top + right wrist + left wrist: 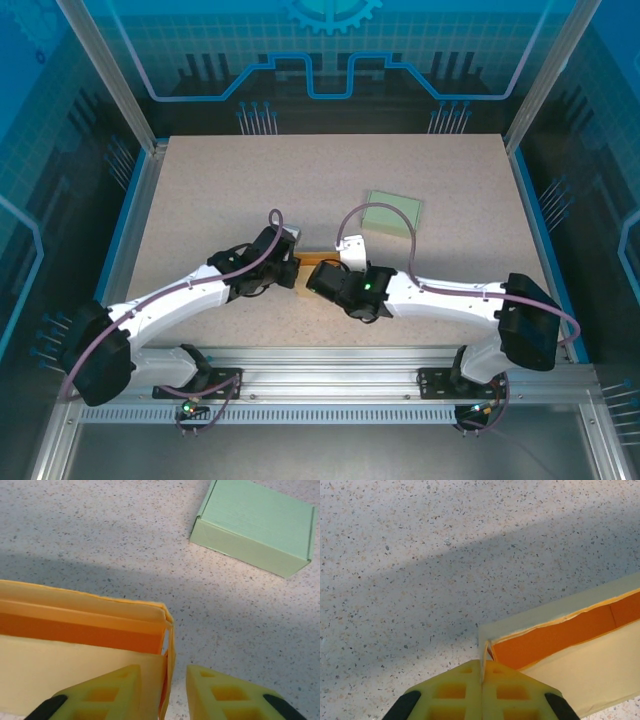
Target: Fold the paper box
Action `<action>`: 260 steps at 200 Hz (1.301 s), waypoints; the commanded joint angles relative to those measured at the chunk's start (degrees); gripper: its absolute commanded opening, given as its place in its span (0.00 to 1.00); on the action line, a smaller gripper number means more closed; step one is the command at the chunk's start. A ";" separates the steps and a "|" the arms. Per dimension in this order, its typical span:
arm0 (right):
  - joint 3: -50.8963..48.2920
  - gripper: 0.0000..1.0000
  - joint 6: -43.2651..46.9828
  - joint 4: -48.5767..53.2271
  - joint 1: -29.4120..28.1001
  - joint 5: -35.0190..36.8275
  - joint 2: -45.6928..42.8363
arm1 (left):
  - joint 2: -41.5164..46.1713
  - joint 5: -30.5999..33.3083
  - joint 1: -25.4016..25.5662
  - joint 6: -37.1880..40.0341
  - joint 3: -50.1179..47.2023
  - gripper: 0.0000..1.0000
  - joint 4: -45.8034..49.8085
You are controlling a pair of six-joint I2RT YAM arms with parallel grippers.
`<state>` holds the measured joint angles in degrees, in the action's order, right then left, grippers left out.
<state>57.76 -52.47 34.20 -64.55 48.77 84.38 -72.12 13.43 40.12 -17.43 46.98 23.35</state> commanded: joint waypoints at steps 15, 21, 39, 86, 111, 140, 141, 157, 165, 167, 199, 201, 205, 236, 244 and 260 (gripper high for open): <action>-3.39 0.33 2.04 -4.25 2.41 -4.67 -2.89 | 0.00 -1.39 -0.27 1.43 1.80 0.07 0.47; -3.64 0.35 2.41 -4.84 2.87 -5.36 -2.99 | -0.07 -1.60 -0.20 1.44 1.80 0.07 0.48; -4.15 0.37 3.21 -5.93 3.85 -6.94 -2.91 | -0.31 -2.17 -0.22 1.52 2.15 0.07 0.80; -5.71 0.37 3.21 -7.78 5.22 -8.73 -1.57 | -0.50 -4.38 -0.18 0.88 3.79 0.07 3.21; -6.51 0.37 2.63 -8.32 5.40 -8.96 -0.21 | -0.39 -6.00 -0.18 -0.29 5.45 0.07 5.67; -7.04 0.37 1.93 -8.66 5.40 -9.14 0.87 | -0.30 -9.35 -0.17 -1.88 6.47 0.09 6.88; -7.04 0.37 1.89 -8.68 5.40 -9.14 0.87 | -0.30 -9.41 -0.15 -1.94 6.47 0.09 6.88; -7.04 0.37 1.87 -8.97 5.40 -9.35 1.06 | -0.44 -10.79 -0.17 -2.78 6.42 0.09 6.80; -7.02 0.37 2.06 -9.07 5.38 -9.44 1.12 | -0.49 -11.27 -0.21 -3.12 6.33 0.09 6.67; -7.04 0.37 2.07 -9.13 5.40 -9.41 1.11 | -0.53 -11.42 -0.19 -3.17 6.25 0.09 6.63; -7.05 0.37 2.08 -8.89 5.40 -9.24 0.97 | -0.62 -12.17 -0.15 -4.34 4.80 0.09 5.39; -7.04 0.37 2.10 -8.95 5.40 -9.18 0.96 | -0.65 -12.19 -0.16 -4.38 4.77 0.09 5.39; -7.04 0.37 2.09 -8.86 5.38 -9.15 0.92 | -0.68 -12.28 -0.15 -4.44 4.69 0.09 5.39; -7.04 0.37 1.78 -8.70 5.39 -8.96 0.86 | -0.92 -13.43 -0.15 -5.13 4.13 0.08 4.71; -7.03 0.37 1.72 -8.71 5.38 -8.94 0.88 | -1.05 -13.56 -0.13 -5.24 4.02 0.09 4.75; -7.04 0.37 1.63 -8.55 5.32 -8.87 0.96 | -1.26 -13.43 -0.22 -5.19 3.65 0.09 5.20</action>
<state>52.31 -49.91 24.56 -59.46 42.22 83.59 -72.34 5.48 39.53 -21.34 51.27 30.81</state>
